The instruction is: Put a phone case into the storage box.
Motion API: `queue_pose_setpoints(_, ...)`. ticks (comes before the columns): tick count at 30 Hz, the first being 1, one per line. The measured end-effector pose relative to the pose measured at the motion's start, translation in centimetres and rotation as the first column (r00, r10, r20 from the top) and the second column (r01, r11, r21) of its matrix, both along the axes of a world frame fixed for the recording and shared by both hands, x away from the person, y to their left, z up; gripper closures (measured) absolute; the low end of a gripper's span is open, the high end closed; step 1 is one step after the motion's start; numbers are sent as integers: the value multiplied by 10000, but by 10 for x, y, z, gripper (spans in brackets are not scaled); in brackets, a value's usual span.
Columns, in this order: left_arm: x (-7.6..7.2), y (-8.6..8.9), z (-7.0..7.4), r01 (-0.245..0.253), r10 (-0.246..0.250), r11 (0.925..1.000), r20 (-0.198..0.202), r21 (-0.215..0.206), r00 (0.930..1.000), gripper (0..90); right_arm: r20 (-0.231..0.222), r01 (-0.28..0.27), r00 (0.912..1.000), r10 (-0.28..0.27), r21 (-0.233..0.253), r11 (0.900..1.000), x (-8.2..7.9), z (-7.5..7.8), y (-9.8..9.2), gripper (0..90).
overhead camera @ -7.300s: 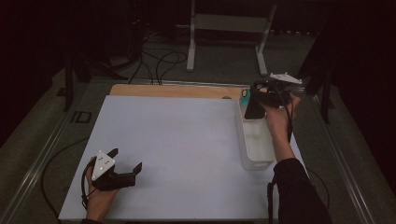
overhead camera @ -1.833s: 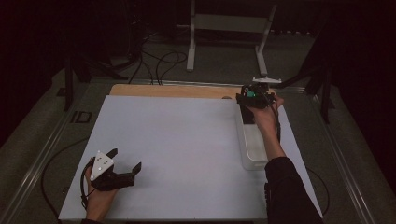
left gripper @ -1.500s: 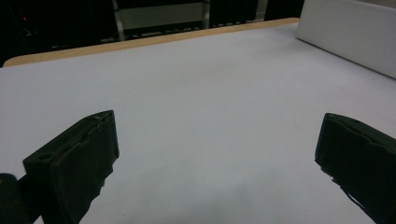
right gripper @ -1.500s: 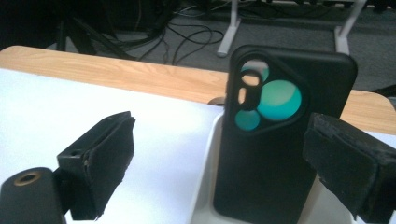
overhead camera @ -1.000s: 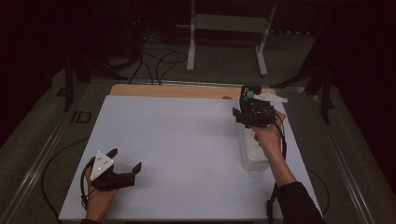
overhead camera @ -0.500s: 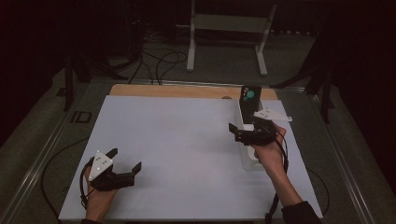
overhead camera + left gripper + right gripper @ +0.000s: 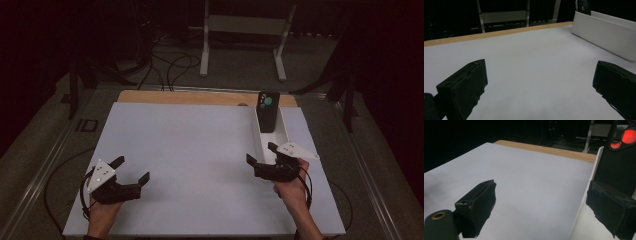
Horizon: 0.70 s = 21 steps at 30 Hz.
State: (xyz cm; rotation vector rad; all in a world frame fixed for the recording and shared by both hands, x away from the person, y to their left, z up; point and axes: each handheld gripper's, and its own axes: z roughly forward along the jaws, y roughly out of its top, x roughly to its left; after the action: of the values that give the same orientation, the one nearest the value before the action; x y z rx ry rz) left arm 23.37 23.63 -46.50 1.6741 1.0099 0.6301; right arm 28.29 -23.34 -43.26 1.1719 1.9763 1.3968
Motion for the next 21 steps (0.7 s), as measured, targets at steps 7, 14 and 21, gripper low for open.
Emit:
queue_pose_setpoints(7, -1, 0, 1, 17, -18, 9999, 94, 121, 10000, 2, 367, -87, 9993, 79, 233, 9997, -25, -20, -12, 90)
queue_pose_setpoints(14, -1, -3, -1, 8, -15, 9993, 179, 374, 9998, 2, 833, -96, 9965, 89, 80, 9999, -37, -32, -13, 90)
queue_pose_setpoints(21, -2, -7, -7, 50, -56, 9981, 99, 616, 9999, 2, 924, -135, 9956, 125, 108, 9999, -38, -38, -15, 90)
